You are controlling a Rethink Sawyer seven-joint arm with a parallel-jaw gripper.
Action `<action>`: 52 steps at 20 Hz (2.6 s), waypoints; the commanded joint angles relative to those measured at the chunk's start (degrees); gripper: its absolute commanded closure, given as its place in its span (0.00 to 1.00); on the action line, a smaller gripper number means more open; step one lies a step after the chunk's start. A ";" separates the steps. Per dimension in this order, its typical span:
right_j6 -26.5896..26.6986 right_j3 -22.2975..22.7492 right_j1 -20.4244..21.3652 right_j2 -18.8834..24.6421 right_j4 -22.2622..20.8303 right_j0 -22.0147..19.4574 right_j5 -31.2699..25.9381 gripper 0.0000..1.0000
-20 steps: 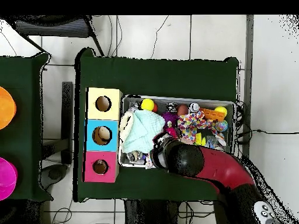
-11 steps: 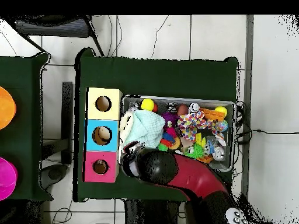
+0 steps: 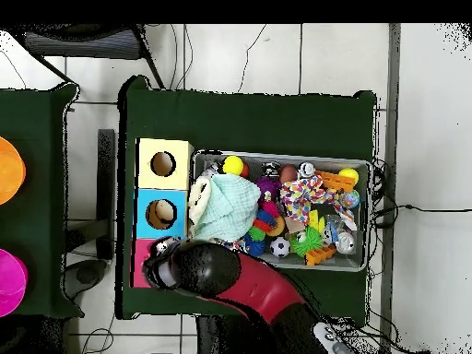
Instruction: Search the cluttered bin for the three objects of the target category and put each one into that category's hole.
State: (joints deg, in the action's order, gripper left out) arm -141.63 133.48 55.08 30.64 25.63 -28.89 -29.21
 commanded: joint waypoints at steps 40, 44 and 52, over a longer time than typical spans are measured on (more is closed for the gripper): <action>-6.86 0.49 0.48 -5.59 6.10 8.59 -0.36 1.00; -3.37 0.82 -1.06 -3.27 7.96 6.01 4.01 1.00; -2.39 0.54 -3.94 0.30 7.61 3.46 10.37 1.00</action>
State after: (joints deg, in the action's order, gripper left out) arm -142.06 139.19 54.24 28.07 32.28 -23.45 -25.70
